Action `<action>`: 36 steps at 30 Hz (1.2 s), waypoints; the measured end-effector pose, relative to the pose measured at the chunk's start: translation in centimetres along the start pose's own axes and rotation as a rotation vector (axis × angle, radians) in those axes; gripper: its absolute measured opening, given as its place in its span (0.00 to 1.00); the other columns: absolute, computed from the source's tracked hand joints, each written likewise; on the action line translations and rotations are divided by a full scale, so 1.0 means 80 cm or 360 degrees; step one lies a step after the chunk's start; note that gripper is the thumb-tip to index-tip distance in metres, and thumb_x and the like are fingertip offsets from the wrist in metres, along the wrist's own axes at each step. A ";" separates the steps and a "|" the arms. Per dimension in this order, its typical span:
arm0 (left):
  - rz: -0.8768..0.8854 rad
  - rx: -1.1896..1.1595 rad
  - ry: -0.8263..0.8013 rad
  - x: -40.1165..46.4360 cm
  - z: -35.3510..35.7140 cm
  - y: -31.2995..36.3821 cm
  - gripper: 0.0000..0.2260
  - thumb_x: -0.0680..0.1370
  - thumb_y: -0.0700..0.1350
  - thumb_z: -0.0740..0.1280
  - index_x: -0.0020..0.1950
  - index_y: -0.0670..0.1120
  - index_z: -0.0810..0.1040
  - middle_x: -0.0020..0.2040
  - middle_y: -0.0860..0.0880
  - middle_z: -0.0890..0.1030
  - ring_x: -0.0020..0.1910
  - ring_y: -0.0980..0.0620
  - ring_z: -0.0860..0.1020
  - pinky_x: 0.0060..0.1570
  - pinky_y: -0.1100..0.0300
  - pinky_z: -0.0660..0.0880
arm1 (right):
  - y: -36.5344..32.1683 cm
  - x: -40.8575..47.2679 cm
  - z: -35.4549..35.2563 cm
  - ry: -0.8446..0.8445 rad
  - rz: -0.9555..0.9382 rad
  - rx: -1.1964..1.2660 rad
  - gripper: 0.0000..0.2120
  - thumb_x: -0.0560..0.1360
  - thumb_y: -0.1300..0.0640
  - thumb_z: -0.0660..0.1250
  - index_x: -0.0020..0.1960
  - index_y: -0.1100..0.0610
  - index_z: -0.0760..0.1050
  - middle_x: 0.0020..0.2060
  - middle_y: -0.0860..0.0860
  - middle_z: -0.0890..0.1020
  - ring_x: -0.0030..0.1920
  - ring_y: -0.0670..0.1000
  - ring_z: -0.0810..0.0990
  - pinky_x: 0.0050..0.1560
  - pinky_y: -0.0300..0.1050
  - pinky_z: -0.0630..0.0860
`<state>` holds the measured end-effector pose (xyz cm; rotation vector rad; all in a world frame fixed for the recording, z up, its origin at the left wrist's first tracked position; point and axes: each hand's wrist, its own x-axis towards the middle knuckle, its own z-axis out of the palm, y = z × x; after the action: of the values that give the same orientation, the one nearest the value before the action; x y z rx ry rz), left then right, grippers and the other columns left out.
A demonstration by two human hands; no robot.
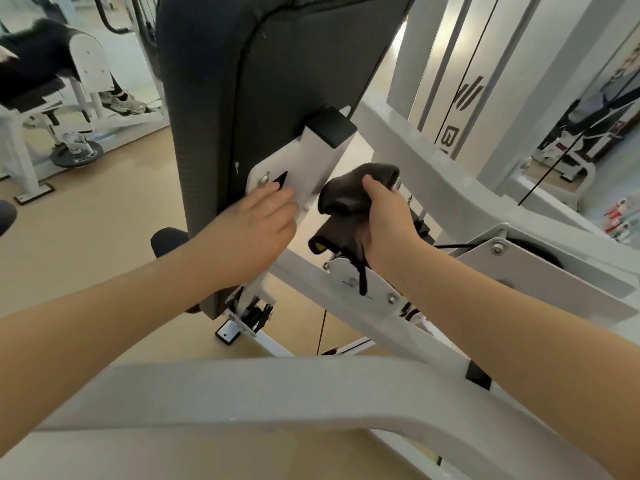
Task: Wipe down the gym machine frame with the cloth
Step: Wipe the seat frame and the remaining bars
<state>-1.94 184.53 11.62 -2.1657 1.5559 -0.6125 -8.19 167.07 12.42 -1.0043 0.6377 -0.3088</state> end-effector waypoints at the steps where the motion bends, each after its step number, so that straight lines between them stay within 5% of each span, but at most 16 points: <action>1: 0.0047 0.0092 0.0085 -0.004 -0.001 -0.001 0.12 0.71 0.40 0.67 0.54 0.40 0.80 0.59 0.40 0.78 0.64 0.41 0.72 0.67 0.46 0.63 | 0.000 -0.006 0.008 -0.0196 -0.0067 0.0148 0.02 0.77 0.61 0.60 0.47 0.55 0.70 0.43 0.54 0.77 0.44 0.53 0.77 0.46 0.48 0.78; 3: 0.0089 0.0217 0.0187 -0.008 -0.005 -0.003 0.10 0.72 0.39 0.63 0.47 0.41 0.82 0.55 0.40 0.80 0.62 0.41 0.74 0.64 0.45 0.66 | 0.003 -0.013 0.013 -0.0524 -0.0220 0.0186 0.10 0.71 0.70 0.57 0.48 0.58 0.70 0.45 0.58 0.75 0.48 0.56 0.76 0.54 0.50 0.76; 7: 0.0167 0.0517 0.0247 -0.010 -0.007 -0.009 0.10 0.73 0.39 0.62 0.41 0.45 0.84 0.47 0.45 0.83 0.58 0.43 0.77 0.65 0.47 0.66 | 0.013 -0.011 0.011 -0.0277 -0.0771 -0.0757 0.18 0.74 0.72 0.61 0.58 0.55 0.67 0.52 0.48 0.76 0.52 0.49 0.79 0.53 0.47 0.79; 10: 0.0192 0.0597 0.0249 -0.013 -0.005 -0.010 0.07 0.71 0.42 0.67 0.37 0.49 0.84 0.40 0.49 0.84 0.56 0.44 0.79 0.66 0.48 0.64 | 0.033 -0.005 0.027 -0.0086 -0.0892 -0.0588 0.20 0.75 0.66 0.65 0.62 0.53 0.64 0.54 0.43 0.75 0.44 0.45 0.82 0.46 0.42 0.80; 13: 0.0224 0.0556 0.0265 -0.014 0.001 -0.013 0.08 0.71 0.41 0.66 0.37 0.49 0.84 0.37 0.50 0.83 0.49 0.47 0.81 0.67 0.50 0.63 | 0.053 0.013 0.045 0.0044 -0.0938 -0.0637 0.29 0.72 0.59 0.70 0.66 0.53 0.58 0.54 0.44 0.74 0.54 0.50 0.79 0.55 0.49 0.78; 16: 0.0236 0.0640 0.0262 -0.015 0.011 -0.017 0.09 0.70 0.41 0.64 0.36 0.48 0.84 0.35 0.51 0.83 0.44 0.49 0.81 0.64 0.52 0.68 | 0.063 0.033 0.050 0.0065 -0.0895 -0.0644 0.33 0.69 0.59 0.73 0.66 0.53 0.55 0.52 0.46 0.75 0.53 0.47 0.77 0.53 0.44 0.78; 22: 0.0143 0.0798 0.0210 -0.011 0.018 -0.010 0.09 0.75 0.46 0.66 0.51 0.46 0.82 0.50 0.47 0.82 0.53 0.47 0.78 0.64 0.52 0.69 | 0.099 0.054 0.051 -0.0088 -0.0301 -0.0931 0.36 0.69 0.59 0.73 0.67 0.58 0.53 0.44 0.49 0.72 0.51 0.53 0.75 0.45 0.43 0.72; 28: -0.0029 0.0900 0.0233 -0.017 0.034 0.000 0.20 0.76 0.43 0.52 0.64 0.44 0.75 0.58 0.46 0.80 0.60 0.48 0.76 0.67 0.54 0.65 | 0.045 0.058 0.024 -0.0217 -0.0768 -0.0909 0.35 0.66 0.57 0.77 0.64 0.58 0.59 0.55 0.51 0.75 0.56 0.54 0.77 0.52 0.50 0.79; 30: 0.0031 0.1097 0.0151 -0.022 0.042 0.001 0.19 0.74 0.43 0.55 0.62 0.45 0.77 0.60 0.45 0.79 0.63 0.46 0.74 0.69 0.50 0.59 | 0.039 0.060 0.019 -0.0277 -0.0891 -0.0887 0.36 0.66 0.53 0.76 0.66 0.56 0.58 0.57 0.49 0.75 0.57 0.53 0.77 0.52 0.48 0.79; 33: 0.0069 0.1154 -0.0011 -0.029 0.042 -0.001 0.19 0.75 0.48 0.63 0.64 0.44 0.75 0.64 0.44 0.75 0.67 0.43 0.69 0.70 0.46 0.52 | 0.074 0.071 0.026 -0.0226 -0.0853 -0.0876 0.38 0.66 0.49 0.74 0.67 0.52 0.56 0.57 0.45 0.74 0.56 0.47 0.76 0.52 0.42 0.77; 36: 0.0086 0.1120 -0.0040 -0.030 0.040 -0.002 0.19 0.75 0.48 0.59 0.63 0.46 0.76 0.66 0.44 0.74 0.68 0.45 0.69 0.70 0.51 0.59 | 0.125 0.093 0.036 -0.0221 -0.0581 -0.1083 0.41 0.68 0.54 0.74 0.71 0.54 0.52 0.53 0.46 0.70 0.54 0.49 0.72 0.51 0.42 0.72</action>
<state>-0.68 187.06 8.85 -1.5844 1.1405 -0.9386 -1.03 170.29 2.34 -1.7883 0.4309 -0.3442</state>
